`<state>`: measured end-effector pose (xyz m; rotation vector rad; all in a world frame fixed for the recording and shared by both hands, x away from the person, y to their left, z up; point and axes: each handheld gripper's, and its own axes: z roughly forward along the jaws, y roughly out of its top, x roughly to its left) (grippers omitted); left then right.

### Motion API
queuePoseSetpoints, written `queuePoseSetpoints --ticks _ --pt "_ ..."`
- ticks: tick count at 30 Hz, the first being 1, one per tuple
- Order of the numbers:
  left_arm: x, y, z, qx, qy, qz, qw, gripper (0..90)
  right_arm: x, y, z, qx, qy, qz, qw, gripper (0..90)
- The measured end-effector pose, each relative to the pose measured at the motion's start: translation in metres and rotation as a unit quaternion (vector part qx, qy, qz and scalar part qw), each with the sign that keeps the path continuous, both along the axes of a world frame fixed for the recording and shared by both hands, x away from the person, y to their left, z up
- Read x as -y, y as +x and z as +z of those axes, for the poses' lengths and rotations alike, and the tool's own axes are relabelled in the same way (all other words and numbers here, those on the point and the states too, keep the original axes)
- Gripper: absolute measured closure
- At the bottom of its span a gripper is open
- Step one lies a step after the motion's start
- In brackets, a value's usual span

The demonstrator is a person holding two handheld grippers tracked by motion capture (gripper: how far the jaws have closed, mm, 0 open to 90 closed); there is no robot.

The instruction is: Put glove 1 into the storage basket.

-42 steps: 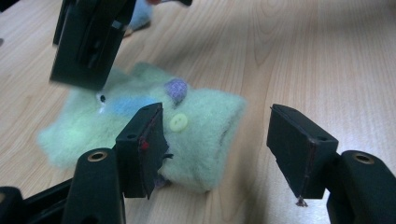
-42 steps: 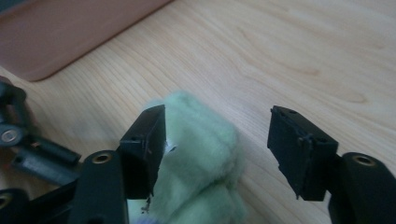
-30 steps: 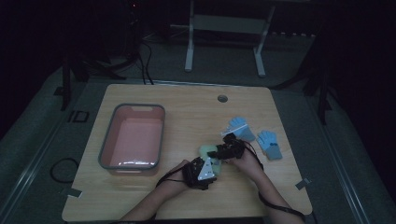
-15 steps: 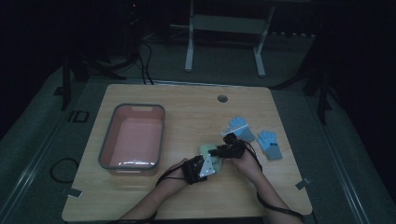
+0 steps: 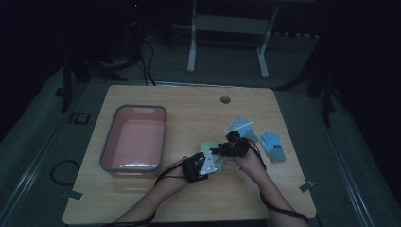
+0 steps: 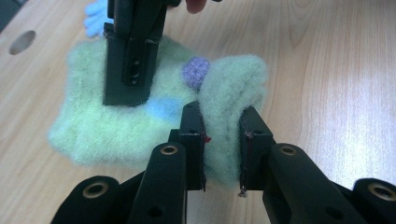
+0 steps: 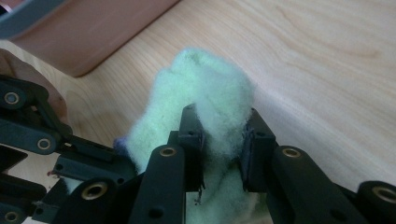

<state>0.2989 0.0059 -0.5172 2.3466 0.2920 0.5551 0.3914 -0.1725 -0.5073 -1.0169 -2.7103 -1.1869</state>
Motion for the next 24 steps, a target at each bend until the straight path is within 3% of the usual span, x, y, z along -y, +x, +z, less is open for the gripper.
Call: queuePoseSetpoints --ticks 12,24 --pt "-0.015 0.002 0.03 0.013 -0.002 0.014 0.9998 75.8 -0.014 0.002 0.032 0.023 0.012 0.003 0.9997 73.9" --pt "-0.041 0.002 0.048 0.025 0.016 0.031 0.9991 75.9 -0.045 0.01 0.052 0.029 0.017 0.019 0.9992 73.9"
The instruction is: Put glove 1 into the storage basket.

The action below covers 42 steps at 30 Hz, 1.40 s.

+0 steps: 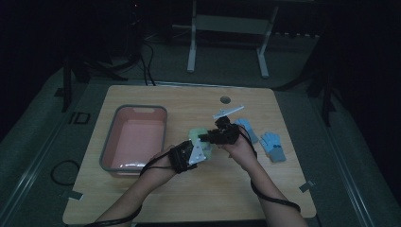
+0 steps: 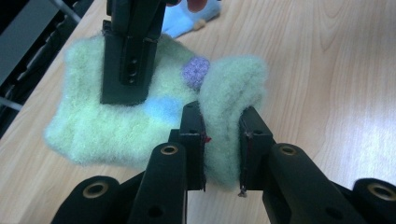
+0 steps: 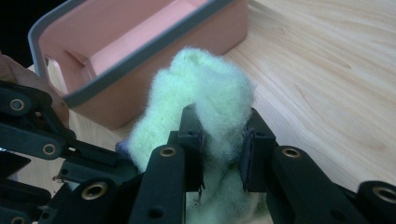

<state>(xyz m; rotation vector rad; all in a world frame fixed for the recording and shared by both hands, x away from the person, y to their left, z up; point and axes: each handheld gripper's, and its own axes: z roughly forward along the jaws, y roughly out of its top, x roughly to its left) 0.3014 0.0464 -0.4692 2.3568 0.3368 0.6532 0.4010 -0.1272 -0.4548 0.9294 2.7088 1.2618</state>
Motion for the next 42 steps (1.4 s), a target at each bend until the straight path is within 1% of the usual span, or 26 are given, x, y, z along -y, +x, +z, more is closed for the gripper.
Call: queuePoseSetpoints --ticks 2,8,15,21,27,36,37,42 --pt "-0.005 0.0 0.002 0.003 0.004 0.002 1.0 75.9 -0.006 0.001 0.003 0.003 0.0 0.003 1.0 73.9" --pt "-0.02 -0.003 0.008 0.009 0.008 0.012 0.9999 75.9 -0.024 0.002 0.011 0.007 -0.002 0.014 0.9999 73.9" --pt "-0.042 -0.006 0.014 0.013 0.014 0.025 0.9995 76.0 -0.05 0.002 0.019 0.014 -0.005 0.03 0.9995 73.9" --pt "-0.059 -0.009 0.017 0.018 0.023 0.038 0.9989 76.0 -0.073 0.003 0.024 0.021 -0.011 0.043 0.9988 73.9" --pt "-0.076 -0.012 0.018 0.021 0.023 0.055 0.998 76.0 -0.096 0.003 0.028 0.025 -0.013 0.055 0.9981 73.9" --pt "-0.105 -0.017 0.016 0.016 0.034 0.077 0.9963 76.0 -0.132 0.003 0.028 0.023 -0.014 0.076 0.9968 73.9" --pt "-0.108 -0.018 0.016 0.016 0.038 0.078 0.9961 75.9 -0.136 0.003 0.028 0.022 -0.013 0.078 0.9966 73.9" --pt "-0.124 -0.021 0.012 0.01 0.038 0.09 0.9951 76.0 -0.155 0.004 0.023 0.015 -0.012 0.088 0.996 73.9"
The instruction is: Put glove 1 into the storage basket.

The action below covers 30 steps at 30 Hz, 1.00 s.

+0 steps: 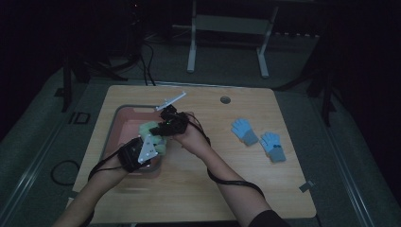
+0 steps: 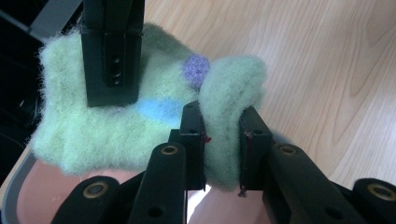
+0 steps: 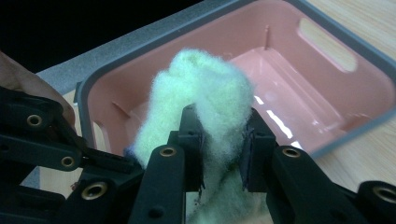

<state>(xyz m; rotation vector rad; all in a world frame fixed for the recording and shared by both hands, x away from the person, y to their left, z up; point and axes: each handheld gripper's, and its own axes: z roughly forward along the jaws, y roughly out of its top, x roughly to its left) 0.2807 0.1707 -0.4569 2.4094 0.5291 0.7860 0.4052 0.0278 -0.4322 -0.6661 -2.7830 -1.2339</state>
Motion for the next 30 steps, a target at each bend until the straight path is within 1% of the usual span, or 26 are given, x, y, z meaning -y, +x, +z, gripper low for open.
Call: queuePoseSetpoints --ticks 2,4,6,7,9,10,12,16,20,22,24,25,28,30 --pt "-0.007 -0.001 -0.002 -0.003 -0.001 0.005 1.0 76.0 -0.008 0.0 -0.002 -0.003 -0.002 0.006 1.0 73.9" --pt "-0.013 -0.001 -0.005 -0.005 0.003 0.008 0.9999 76.0 -0.016 0.001 -0.005 -0.006 -0.004 0.01 0.9999 73.9" --pt "-0.018 0.0 -0.008 -0.012 0.002 0.008 0.9999 75.9 -0.023 0.001 -0.009 -0.004 -0.007 0.014 0.9999 73.9" --pt "-0.021 0.001 -0.009 -0.014 0.005 0.008 0.9999 76.0 -0.027 0.001 -0.01 -0.003 -0.011 0.016 0.9998 73.9" --pt "-0.024 0.003 -0.013 -0.019 0.005 0.004 0.9998 75.9 -0.032 0.002 -0.014 -0.002 -0.014 0.015 0.9998 73.9" --pt "-0.026 0.005 -0.016 -0.021 0.0 0.004 0.9998 75.9 -0.034 0.003 -0.016 -0.004 -0.016 0.015 0.9998 73.9" --pt "-0.028 0.008 -0.021 -0.028 -0.003 0.008 0.9996 75.9 -0.036 0.005 -0.021 -0.008 -0.019 0.012 0.9997 73.8" --pt "-0.028 0.016 -0.027 -0.035 0.003 0.01 0.9993 75.9 -0.039 0.011 -0.028 -0.013 -0.026 0.013 0.9995 73.7" --pt "-0.028 0.025 -0.028 -0.054 0.006 0.01 0.9985 75.7 -0.04 0.017 -0.032 -0.019 -0.028 0.007 0.9994 73.1" --pt "-0.028 0.031 -0.031 -0.067 0.015 0.008 0.9976 75.6 -0.041 0.02 -0.035 -0.019 -0.034 0.002 0.9992 70.1" --pt "-0.026 0.036 -0.034 -0.079 0.025 0.007 0.9965 75.4 -0.041 0.021 -0.037 -0.021 -0.039 -0.006 0.999 64.7" --pt "-0.024 0.038 -0.035 -0.087 0.031 0.009 0.9957 75.3 -0.04 0.02 -0.038 -0.017 -0.042 -0.01 0.9989 62.5" --pt "-0.021 0.044 -0.042 -0.109 0.048 0.016 0.9928 74.8 -0.034 0.019 -0.038 -0.013 -0.04 -0.015 0.999 57.4" --pt "-0.021 0.047 -0.044 -0.12 0.053 0.02 0.9911 74.4 -0.028 0.017 -0.035 -0.007 -0.038 -0.021 0.999 54.5"
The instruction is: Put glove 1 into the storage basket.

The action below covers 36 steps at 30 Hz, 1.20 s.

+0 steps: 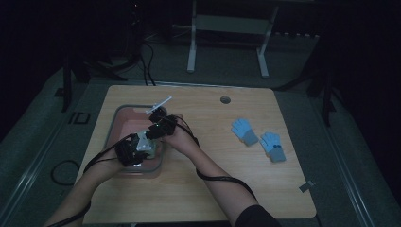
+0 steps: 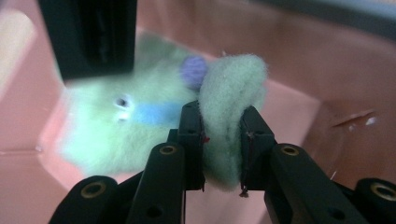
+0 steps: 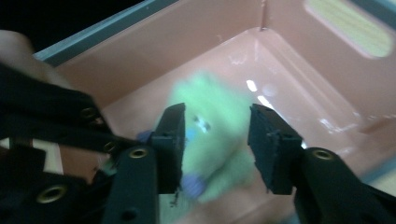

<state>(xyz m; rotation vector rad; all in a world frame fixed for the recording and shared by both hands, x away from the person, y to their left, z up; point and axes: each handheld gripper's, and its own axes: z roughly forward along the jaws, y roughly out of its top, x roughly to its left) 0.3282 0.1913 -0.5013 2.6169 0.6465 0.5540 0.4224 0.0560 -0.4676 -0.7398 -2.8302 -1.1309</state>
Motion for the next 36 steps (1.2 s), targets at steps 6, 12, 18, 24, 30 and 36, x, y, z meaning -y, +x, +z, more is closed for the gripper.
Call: queuePoseSetpoints --ticks 6,12,18,24,30,36 --pt "0.001 0.005 -0.002 -0.032 0.001 0.006 0.9995 62.1 0.022 -0.003 0.009 0.003 0.018 -0.01 0.9998 49.3" --pt "-0.003 0.005 0.005 -0.029 -0.032 0.029 0.9986 35.9 0.053 -0.011 0.017 0.013 0.036 -0.011 0.9992 46.8" --pt "-0.005 0.002 0.018 -0.021 -0.08 0.051 0.9953 17.1 0.083 -0.021 0.024 0.024 0.053 -0.016 0.9982 43.9" --pt "0.003 -0.007 0.029 -0.015 -0.115 0.046 0.9922 15.4 0.108 -0.031 0.028 0.031 0.058 -0.017 0.9977 39.5" --pt "0.025 -0.019 0.036 -0.016 -0.147 0.021 0.9887 15.3 0.129 -0.034 0.024 0.024 0.068 -0.027 0.9971 29.1" --pt "0.044 -0.024 0.039 -0.017 -0.166 0.003 0.986 13.7 0.148 -0.038 0.015 0.014 0.069 -0.021 0.9973 20.9"
